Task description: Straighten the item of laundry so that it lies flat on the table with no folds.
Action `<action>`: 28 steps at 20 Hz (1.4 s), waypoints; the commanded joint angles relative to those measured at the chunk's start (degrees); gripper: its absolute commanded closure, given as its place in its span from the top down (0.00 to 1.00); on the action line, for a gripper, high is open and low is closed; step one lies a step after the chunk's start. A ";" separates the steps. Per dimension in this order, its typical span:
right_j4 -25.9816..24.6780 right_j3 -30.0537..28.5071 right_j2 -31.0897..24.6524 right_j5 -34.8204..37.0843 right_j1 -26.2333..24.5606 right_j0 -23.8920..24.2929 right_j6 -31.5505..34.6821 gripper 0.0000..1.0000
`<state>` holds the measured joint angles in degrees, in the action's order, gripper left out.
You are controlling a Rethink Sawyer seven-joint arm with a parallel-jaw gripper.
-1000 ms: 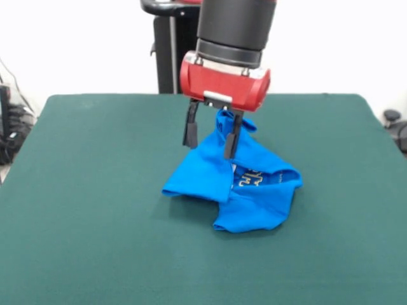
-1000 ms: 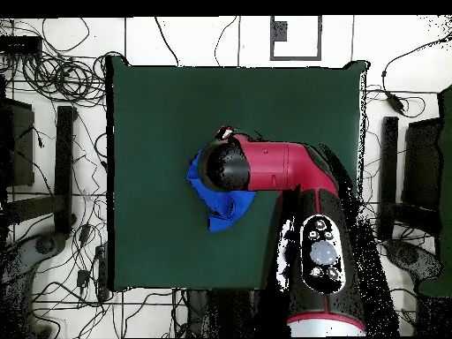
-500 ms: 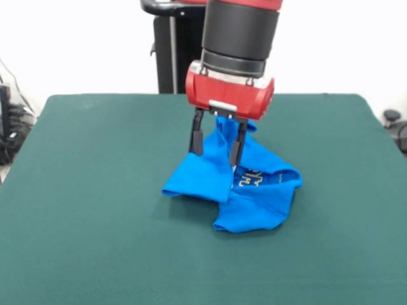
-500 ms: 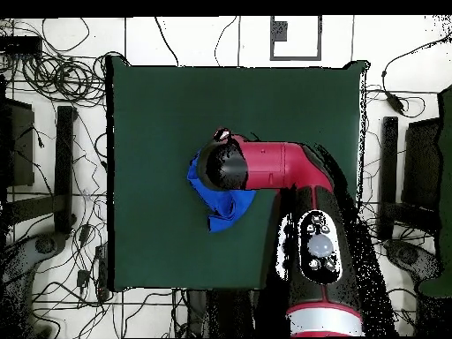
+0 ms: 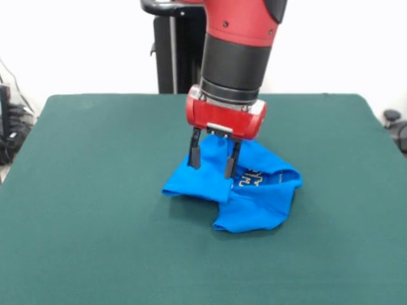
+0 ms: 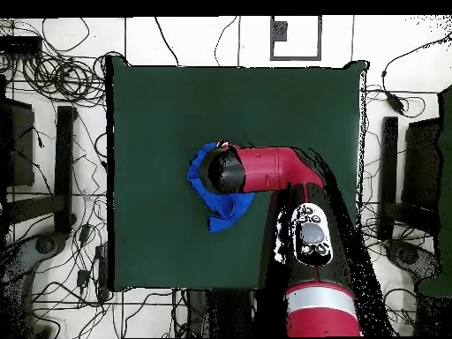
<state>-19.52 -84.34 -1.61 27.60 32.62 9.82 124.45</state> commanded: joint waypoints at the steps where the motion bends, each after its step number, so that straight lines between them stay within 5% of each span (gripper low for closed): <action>1: -2.77 -5.40 -7.49 -3.13 -1.98 0.46 -4.17 1.00; 15: -0.79 -8.98 -11.10 -2.21 0.82 1.81 -2.64 1.00; 28: -5.28 -6.08 -8.00 -7.10 -5.38 0.26 -1.26 1.00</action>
<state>-20.35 -87.79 -5.82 25.23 32.99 11.36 124.45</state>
